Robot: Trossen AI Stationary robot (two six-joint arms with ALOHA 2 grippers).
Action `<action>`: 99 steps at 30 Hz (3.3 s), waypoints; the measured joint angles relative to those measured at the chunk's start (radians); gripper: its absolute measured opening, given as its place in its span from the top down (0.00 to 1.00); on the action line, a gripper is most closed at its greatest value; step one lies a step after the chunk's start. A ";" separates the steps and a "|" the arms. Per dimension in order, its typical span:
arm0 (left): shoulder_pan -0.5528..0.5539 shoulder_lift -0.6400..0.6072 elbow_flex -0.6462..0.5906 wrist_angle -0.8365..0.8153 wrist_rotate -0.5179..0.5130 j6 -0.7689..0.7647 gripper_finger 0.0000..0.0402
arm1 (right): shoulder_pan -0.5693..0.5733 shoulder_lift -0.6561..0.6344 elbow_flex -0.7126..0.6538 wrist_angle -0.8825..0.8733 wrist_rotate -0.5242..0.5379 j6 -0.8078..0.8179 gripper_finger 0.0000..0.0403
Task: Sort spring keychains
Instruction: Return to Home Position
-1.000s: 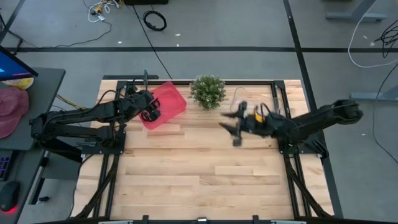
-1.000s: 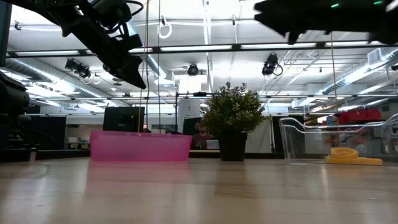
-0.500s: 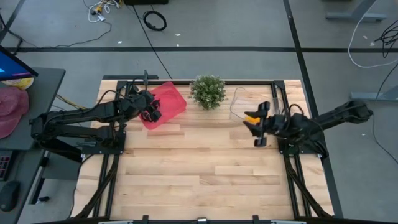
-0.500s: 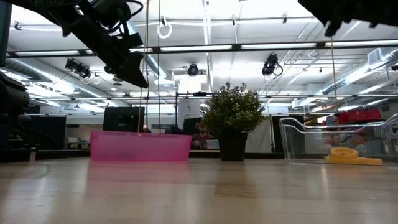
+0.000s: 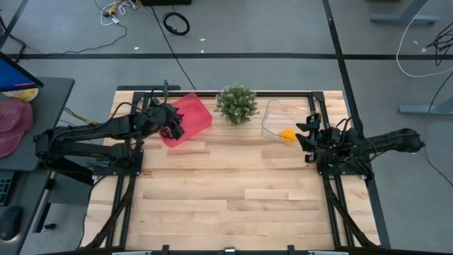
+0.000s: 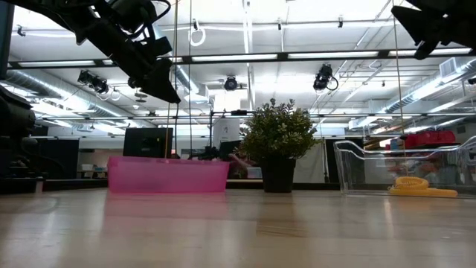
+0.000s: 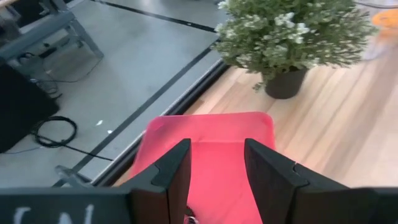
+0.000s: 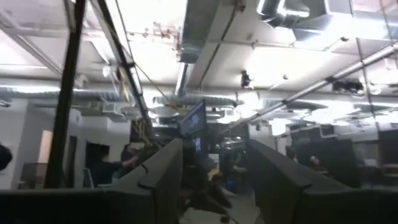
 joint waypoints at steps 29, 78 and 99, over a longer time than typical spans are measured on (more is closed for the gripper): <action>-0.005 0.000 0.000 0.097 0.310 -0.008 0.62 | -0.008 -0.417 0.008 -0.961 -0.021 -0.057 0.55; -0.243 -0.888 -0.628 0.726 0.715 0.098 0.62 | -0.071 -0.405 0.009 -1.009 -0.181 -0.203 0.55; -0.243 -0.885 -0.652 0.538 0.725 0.231 0.62 | -0.071 -0.405 0.009 -1.008 -0.180 -0.203 0.55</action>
